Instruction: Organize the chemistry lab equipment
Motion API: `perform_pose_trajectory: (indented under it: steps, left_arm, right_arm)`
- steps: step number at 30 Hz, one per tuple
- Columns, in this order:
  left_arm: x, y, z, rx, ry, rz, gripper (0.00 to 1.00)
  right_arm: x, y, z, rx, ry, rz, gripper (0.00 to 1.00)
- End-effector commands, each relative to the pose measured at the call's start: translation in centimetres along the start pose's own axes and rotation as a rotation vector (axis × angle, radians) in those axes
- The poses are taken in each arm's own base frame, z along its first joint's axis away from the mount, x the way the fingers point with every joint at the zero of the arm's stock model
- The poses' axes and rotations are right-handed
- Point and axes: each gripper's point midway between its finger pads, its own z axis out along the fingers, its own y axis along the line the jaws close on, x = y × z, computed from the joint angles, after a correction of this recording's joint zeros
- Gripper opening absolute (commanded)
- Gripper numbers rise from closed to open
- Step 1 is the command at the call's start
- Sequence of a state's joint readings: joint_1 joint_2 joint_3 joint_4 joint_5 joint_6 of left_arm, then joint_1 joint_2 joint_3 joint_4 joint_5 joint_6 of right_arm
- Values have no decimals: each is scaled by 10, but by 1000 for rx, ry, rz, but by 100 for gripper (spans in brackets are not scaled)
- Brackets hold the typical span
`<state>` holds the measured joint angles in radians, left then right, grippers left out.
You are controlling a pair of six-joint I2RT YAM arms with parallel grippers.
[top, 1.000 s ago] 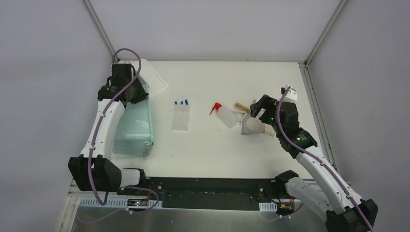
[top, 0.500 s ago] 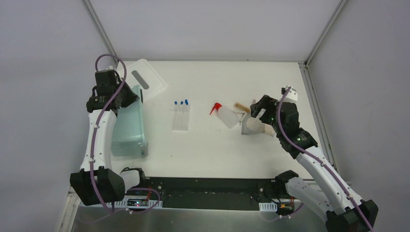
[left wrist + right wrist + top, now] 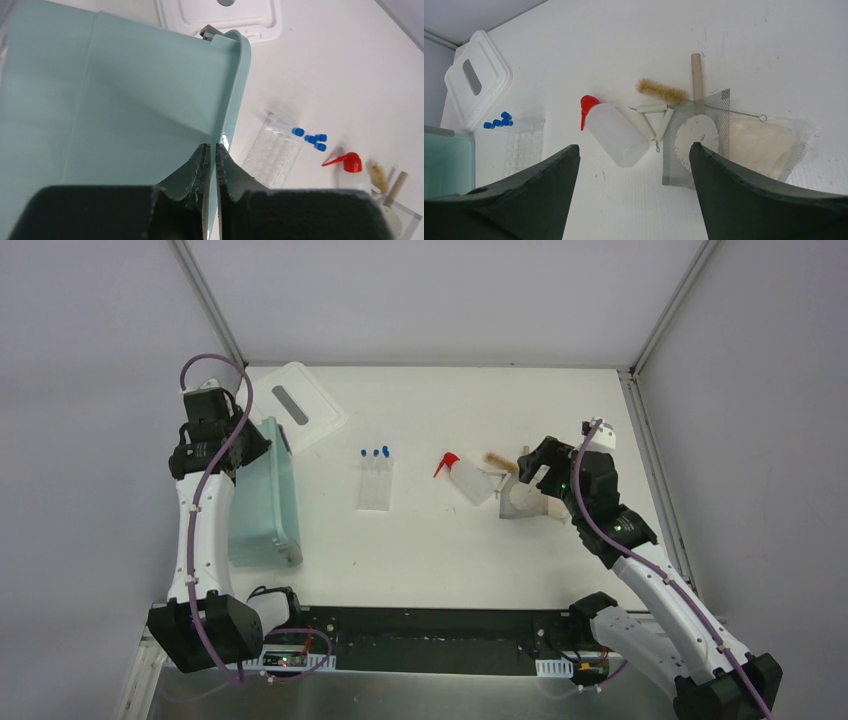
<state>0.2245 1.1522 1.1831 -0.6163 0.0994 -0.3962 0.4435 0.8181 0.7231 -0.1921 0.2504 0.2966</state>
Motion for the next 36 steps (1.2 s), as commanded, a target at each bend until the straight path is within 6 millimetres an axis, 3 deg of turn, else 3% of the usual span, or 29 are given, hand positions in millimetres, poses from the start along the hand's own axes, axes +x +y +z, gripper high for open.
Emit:
perform_pose_trajectory:
  steps: [1, 12, 16, 19, 22, 26, 36]
  left_arm:
    - [23, 44, -12, -197, 84, 80, 12]
    - [4, 71, -35, -354, 36, 187, 26]
    - [-7, 73, -48, -374, -4, 219, 29]
    - [-11, 69, -56, -352, -27, 233, 40]
    - [-8, 53, -62, -252, -31, 248, 52]
    - [-1, 41, -66, -167, -28, 273, 60]
    - [17, 52, -54, -206, 38, 348, 63]
  right_arm:
    - [-6, -2, -2, 9, -25, 11, 84]
    - [-6, -1, -1, 4, -23, 11, 84]
    - [-5, -1, -1, 6, -24, 10, 84]
    - [-5, -1, -1, 5, -24, 12, 84]
    - [-6, -2, -1, 8, -26, 13, 84]
    - [-5, -1, 1, 4, -24, 14, 84]
    - [-3, -2, 0, 2, -25, 14, 84]
